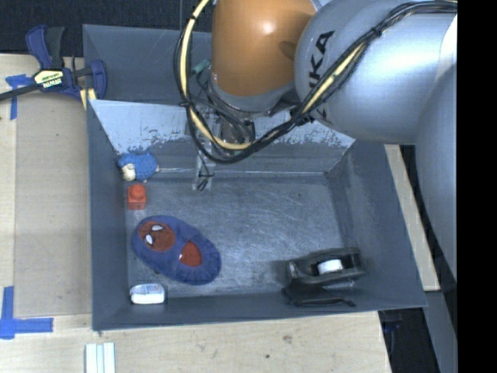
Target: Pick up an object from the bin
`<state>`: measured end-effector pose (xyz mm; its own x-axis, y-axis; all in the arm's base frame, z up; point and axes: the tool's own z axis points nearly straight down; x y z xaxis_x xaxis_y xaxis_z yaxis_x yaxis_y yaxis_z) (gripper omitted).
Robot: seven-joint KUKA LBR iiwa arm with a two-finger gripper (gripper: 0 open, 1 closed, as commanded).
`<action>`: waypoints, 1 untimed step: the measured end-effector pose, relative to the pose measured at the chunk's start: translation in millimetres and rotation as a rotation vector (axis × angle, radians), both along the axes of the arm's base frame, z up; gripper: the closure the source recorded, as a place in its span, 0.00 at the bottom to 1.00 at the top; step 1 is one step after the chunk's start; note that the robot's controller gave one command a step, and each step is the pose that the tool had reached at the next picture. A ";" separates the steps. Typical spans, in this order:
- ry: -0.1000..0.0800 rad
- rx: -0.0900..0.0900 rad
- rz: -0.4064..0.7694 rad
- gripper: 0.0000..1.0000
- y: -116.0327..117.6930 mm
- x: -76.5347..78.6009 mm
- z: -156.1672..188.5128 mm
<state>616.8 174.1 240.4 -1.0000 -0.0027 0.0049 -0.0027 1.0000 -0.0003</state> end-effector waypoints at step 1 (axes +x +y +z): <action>0.002 0.000 0.016 0.00 29.6 -45.7 -96.4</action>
Offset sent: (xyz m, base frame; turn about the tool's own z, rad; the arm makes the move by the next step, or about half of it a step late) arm -0.0431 0.0285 -0.0918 -0.0122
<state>571.2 203.7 144.0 -0.9998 -0.0186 0.0071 -0.0186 0.9998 -0.0002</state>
